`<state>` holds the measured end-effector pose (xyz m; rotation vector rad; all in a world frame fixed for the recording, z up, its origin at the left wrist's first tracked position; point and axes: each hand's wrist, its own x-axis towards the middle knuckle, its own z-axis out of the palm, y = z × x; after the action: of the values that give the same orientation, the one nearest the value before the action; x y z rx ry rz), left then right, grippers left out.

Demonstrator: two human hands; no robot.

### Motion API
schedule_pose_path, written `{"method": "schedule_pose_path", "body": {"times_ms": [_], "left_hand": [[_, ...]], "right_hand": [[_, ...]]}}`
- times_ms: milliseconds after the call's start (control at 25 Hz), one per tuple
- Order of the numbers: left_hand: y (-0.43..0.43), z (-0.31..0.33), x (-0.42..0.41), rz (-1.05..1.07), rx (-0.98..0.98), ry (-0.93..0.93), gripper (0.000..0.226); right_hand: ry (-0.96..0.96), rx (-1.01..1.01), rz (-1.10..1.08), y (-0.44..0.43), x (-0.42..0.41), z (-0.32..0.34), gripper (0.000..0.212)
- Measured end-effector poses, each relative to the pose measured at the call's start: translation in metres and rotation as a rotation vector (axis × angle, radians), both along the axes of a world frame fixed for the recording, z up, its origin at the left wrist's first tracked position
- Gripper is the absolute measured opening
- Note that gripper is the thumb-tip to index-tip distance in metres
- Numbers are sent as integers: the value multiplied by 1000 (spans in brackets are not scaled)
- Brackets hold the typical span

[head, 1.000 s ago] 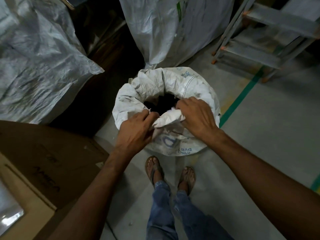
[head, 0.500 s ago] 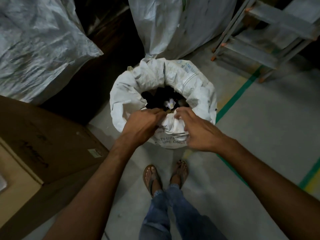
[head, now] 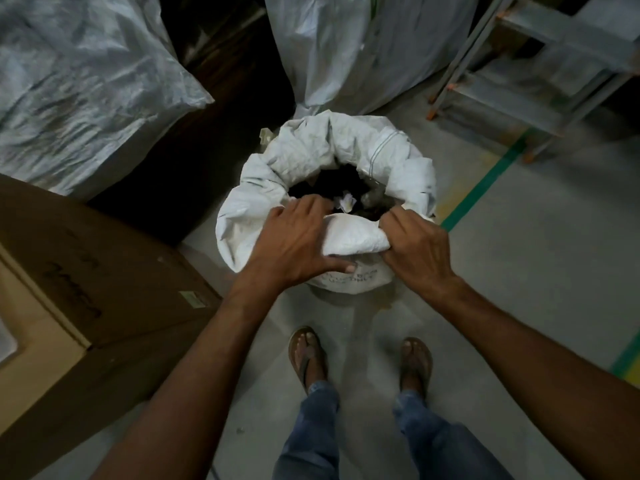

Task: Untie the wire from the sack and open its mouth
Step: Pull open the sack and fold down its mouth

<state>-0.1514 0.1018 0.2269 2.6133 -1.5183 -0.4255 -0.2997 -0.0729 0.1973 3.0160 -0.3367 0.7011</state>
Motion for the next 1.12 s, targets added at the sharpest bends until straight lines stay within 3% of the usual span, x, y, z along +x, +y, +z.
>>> {"method": "schedule_pose_path", "body": {"times_ms": [120,200,280,400,440,520,600,720,800,920,960,1040,1120], "left_hand": [[-36,-15,-30,2,-109,-159,52],[-39,-29,-38,90,-179,-264,38],[-32,-41,-45,166,-269,-352,35],[-32,-61,-54,164,-338,-518,24],[-34,-69,-55,165,-366,-568,22],[-41,-84,-56,210,-425,-628,22],[-48,-94,-54,258,-441,-659,21],[-63,-96,-36,249,-390,-604,31],[-61,-85,-16,209,-322,-296,39],[-63,-66,1,212,-170,104,75],[-69,-70,-1,233,-180,146,80],[-85,-89,-11,201,-145,103,84],[-92,-121,-22,89,-156,-60,61]], "right_hand": [[-110,30,-19,-11,5,-7,12],[-47,113,58,-21,3,-5,3],[167,308,215,-29,-10,-8,24],[363,601,293,-56,-14,-9,32],[415,626,252,-69,-5,-13,47],[600,485,259,-95,18,-21,90],[732,478,346,-104,34,-36,97],[509,475,404,-101,47,-66,46],[245,310,357,-103,53,-82,32],[-177,113,334,-98,51,-108,15],[-280,72,346,-92,48,-119,6],[-454,1,345,-78,41,-135,15],[-476,19,352,-73,30,-143,4]]}}
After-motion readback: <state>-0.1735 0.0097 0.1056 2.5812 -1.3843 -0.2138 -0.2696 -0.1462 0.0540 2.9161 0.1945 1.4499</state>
